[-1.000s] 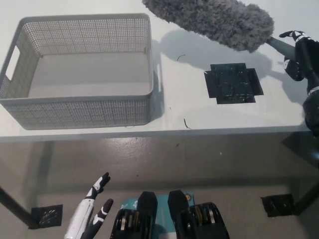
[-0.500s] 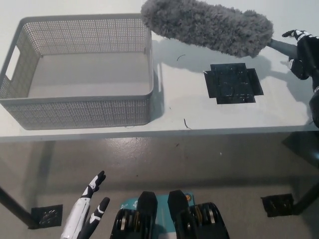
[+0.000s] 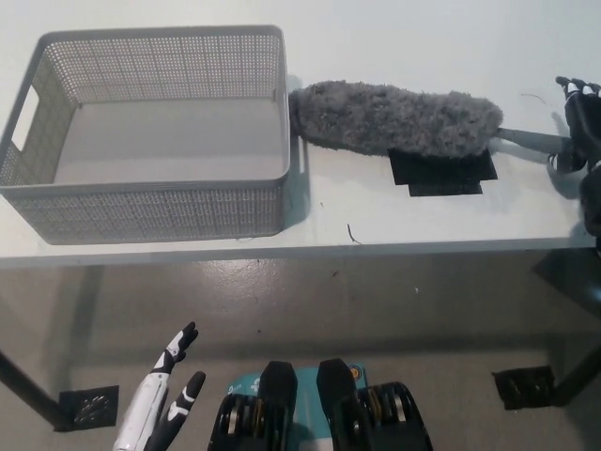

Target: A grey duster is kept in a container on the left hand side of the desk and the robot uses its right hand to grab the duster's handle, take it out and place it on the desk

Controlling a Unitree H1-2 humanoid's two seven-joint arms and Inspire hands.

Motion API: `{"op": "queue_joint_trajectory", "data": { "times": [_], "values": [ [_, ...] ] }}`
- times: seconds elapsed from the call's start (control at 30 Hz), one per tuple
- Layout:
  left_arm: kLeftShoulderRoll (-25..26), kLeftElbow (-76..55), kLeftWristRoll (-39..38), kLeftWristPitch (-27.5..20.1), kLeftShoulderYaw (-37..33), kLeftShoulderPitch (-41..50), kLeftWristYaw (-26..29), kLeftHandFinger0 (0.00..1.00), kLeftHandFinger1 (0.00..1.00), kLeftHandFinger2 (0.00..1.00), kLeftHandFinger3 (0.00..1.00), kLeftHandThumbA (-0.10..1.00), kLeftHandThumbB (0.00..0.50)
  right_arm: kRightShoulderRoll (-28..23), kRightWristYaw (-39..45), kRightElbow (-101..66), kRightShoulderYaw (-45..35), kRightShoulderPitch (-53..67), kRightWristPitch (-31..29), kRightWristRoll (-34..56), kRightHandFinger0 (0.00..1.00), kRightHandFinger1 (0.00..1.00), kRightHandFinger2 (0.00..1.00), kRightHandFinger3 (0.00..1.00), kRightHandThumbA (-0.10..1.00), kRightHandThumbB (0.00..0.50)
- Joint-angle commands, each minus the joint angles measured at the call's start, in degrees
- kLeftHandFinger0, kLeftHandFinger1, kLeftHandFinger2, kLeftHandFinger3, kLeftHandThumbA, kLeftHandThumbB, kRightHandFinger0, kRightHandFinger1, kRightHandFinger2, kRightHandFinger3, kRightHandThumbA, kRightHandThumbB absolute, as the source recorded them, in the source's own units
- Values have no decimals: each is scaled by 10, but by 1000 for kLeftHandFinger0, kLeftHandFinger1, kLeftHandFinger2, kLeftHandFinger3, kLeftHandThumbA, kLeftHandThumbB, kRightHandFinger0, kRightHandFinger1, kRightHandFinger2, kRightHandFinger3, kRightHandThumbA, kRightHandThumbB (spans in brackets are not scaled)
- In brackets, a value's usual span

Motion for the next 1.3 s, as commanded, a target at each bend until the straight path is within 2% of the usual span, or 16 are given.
{"op": "queue_joint_trajectory", "data": {
  "times": [0.0,0.13,0.2,0.37,0.4,0.43,0.5,0.53,0.67,0.8,1.0,1.1,1.17,1.2,1.23,1.27],
  "values": [
    [3,-17,-2,-4,9,0,16,1000,1000,1000,1000,1000,2,-37,102,-50,-4,-88,118,-9,1000,1000,1000,1000,861,500],
    [3,-16,8,-8,8,0,20,1000,1000,1000,1000,1000,1,-67,252,-157,-74,-80,123,114,1000,1000,1000,1000,870,459],
    [3,-15,9,-9,9,-2,22,1000,1000,1000,1000,1000,0,-90,377,-224,-113,-92,162,201,1000,1000,1000,1000,696,426],
    [4,-14,5,-9,9,-3,19,1000,1000,1000,1000,1000,0,-136,527,-288,-187,-120,170,370,1000,1000,1000,1000,803,500],
    [5,-13,5,-11,9,-4,20,1000,1000,1000,1000,1000,0,-143,555,-303,-229,-126,172,464,1000,1000,1000,1000,654,500],
    [6,-13,4,-9,11,-7,19,1000,1000,1000,1000,1000,1,-148,574,-310,-257,-134,172,535,1000,1000,1000,1000,696,500],
    [5,-12,5,-6,11,-10,20,1000,1000,1000,1000,1000,4,-158,574,-374,-296,-128,172,656,1000,1000,1000,1000,721,500],
    [6,-12,7,-4,11,-11,20,1000,1000,1000,1000,1000,3,-159,579,-414,-316,-124,172,696,1000,1000,1000,1000,859,500],
    [7,-12,11,-3,10,-11,20,1000,1000,1000,1000,1000,17,-141,357,-622,-381,-91,172,928,1000,1000,1000,1000,1000,500],
    [6,-7,13,-7,7,-8,21,1000,1000,1000,1000,1000,13,-37,171,-877,-470,-45,153,821,1000,1000,1000,1000,1000,435],
    [8,4,3,-20,3,-8,15,1000,1000,1000,1000,1000,5,31,27,-1129,-366,151,13,639,1000,1000,1000,1000,1000,478],
    [4,6,6,-18,1,-10,15,1000,1000,1000,1000,1000,1,87,39,-1135,-277,285,-156,513,1000,1000,1000,1000,1000,471],
    [3,11,12,-23,-2,-11,17,1000,1000,1000,1000,1000,1,161,51,-1135,-199,401,-257,415,1000,1000,1000,1000,1000,389],
    [3,11,11,-24,-3,-11,17,1000,1000,1000,1000,1000,0,187,54,-1135,-175,437,-271,392,1000,1000,1000,1000,1000,282],
    [3,13,10,-25,-3,-11,17,1000,1000,1000,1000,1000,0,204,58,-1135,-160,464,-281,379,1000,1000,1000,1000,1000,274],
    [1,14,9,-26,-4,-11,16,1000,1000,1000,1000,1000,10,236,69,-1135,-142,485,-316,336,1000,1000,1000,1000,1000,83]
  ]
}}
